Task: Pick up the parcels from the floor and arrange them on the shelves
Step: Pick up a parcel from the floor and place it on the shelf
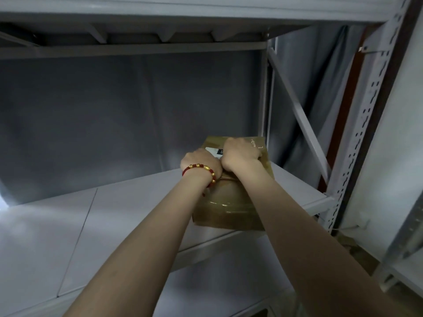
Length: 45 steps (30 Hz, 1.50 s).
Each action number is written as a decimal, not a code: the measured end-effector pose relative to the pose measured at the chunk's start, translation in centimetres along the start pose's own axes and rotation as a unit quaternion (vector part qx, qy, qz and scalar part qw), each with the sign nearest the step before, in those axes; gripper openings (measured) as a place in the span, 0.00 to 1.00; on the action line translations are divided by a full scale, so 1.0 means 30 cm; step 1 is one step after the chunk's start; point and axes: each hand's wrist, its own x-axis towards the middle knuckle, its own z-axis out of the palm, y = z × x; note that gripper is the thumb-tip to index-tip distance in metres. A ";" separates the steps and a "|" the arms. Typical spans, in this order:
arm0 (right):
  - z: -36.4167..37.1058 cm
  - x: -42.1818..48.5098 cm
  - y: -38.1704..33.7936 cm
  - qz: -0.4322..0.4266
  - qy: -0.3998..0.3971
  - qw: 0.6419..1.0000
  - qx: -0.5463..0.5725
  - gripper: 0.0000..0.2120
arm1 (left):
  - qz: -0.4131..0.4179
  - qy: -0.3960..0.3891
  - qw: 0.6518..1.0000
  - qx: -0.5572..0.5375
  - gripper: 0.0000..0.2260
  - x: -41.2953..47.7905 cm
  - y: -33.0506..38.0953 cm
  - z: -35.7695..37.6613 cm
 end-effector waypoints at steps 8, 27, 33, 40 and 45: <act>0.029 0.013 0.159 0.048 0.079 0.996 0.009 0.22 | 0.127 -0.114 0.980 -0.098 0.39 0.030 0.012 0.020; -0.013 0.155 0.397 0.120 0.148 0.980 0.066 0.18 | 0.132 -0.055 0.979 -0.144 0.59 0.047 0.222 0.129; -0.023 0.196 0.440 0.106 0.160 0.979 0.069 0.14 | 0.121 -0.053 0.978 -0.163 0.61 0.064 0.289 0.142; -0.021 0.234 0.466 0.102 0.170 0.978 0.067 0.13 | 0.108 -0.117 0.958 -0.238 0.69 0.131 0.310 0.149; -0.016 0.252 0.475 0.101 0.167 0.978 0.067 0.14 | 0.111 -0.131 0.954 -0.246 0.72 0.141 0.300 0.153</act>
